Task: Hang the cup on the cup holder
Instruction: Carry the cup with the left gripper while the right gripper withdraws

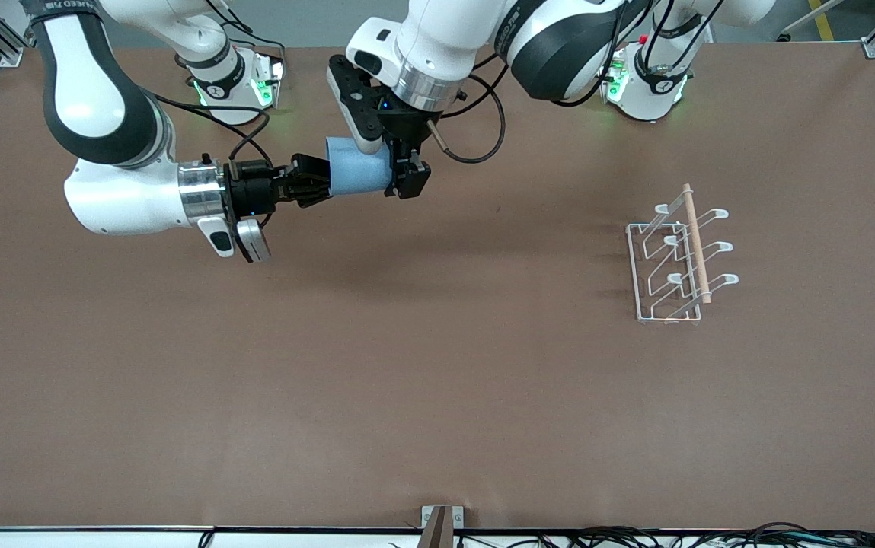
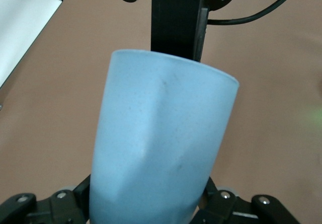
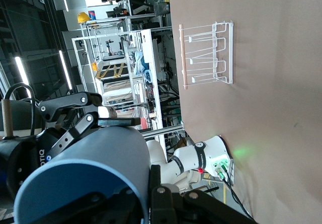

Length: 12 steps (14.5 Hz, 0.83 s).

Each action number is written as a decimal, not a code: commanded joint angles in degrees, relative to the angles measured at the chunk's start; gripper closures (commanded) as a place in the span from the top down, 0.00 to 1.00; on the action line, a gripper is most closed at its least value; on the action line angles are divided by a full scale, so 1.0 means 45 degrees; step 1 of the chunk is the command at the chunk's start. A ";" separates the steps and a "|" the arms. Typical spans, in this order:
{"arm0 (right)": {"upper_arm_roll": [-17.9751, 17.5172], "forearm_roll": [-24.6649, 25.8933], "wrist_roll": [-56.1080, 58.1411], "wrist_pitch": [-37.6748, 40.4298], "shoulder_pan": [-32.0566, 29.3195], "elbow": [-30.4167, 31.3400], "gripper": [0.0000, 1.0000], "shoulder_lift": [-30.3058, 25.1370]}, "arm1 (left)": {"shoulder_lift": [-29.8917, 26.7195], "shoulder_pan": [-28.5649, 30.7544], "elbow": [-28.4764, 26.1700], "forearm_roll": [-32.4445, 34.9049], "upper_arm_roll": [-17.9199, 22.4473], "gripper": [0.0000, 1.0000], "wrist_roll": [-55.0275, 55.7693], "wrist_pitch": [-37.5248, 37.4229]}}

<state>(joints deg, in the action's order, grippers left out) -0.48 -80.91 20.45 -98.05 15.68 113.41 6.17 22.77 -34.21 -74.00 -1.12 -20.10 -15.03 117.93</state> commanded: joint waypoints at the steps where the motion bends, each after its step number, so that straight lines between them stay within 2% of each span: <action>1: -0.0107 -0.0262 -0.0070 0.0207 -0.0124 -0.0006 0.18 -0.0082 | 0.0115 0.0024 0.0292 0.0267 -0.0025 0.42 -0.0252 -0.0073; 2: -0.0107 -0.0262 -0.0052 0.0207 -0.0143 -0.0006 0.54 -0.0082 | 0.0095 0.0083 0.0292 0.0267 -0.0025 0.42 -0.0331 -0.0093; 3: -0.0107 -0.0242 -0.0013 0.0226 -0.0163 -0.0006 1.00 -0.0082 | 0.0057 0.0122 0.0273 0.0267 -0.0025 0.42 -0.0332 -0.0093; 5: -0.0088 -0.0261 -0.0012 0.0324 -0.0241 -0.0065 1.00 -0.0082 | 0.0037 0.0181 0.0254 0.0306 -0.0025 0.42 -0.0351 -0.0267; 9: 0.0282 0.0166 0.0066 0.0227 -0.0261 -0.0475 1.00 -0.0121 | -0.0236 0.0258 0.0253 0.0423 0.0150 0.42 -0.0351 -0.2099; 11: 0.0692 0.1390 0.0047 0.0129 -0.0280 -0.0533 1.00 -0.0218 | -0.0256 0.0492 0.0253 0.1221 0.0151 0.42 -0.0430 -0.3426; 12: 0.1003 0.2636 0.0027 0.0090 -0.0261 -0.0669 1.00 -0.0277 | -0.0276 0.0667 0.0253 0.1534 0.0151 0.42 -0.0449 -0.4032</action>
<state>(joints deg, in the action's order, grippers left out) 2.39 -75.70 20.52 -97.66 15.21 110.74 6.13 22.39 -32.69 -73.22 3.15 -19.41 -15.81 104.78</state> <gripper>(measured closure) 0.000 0.264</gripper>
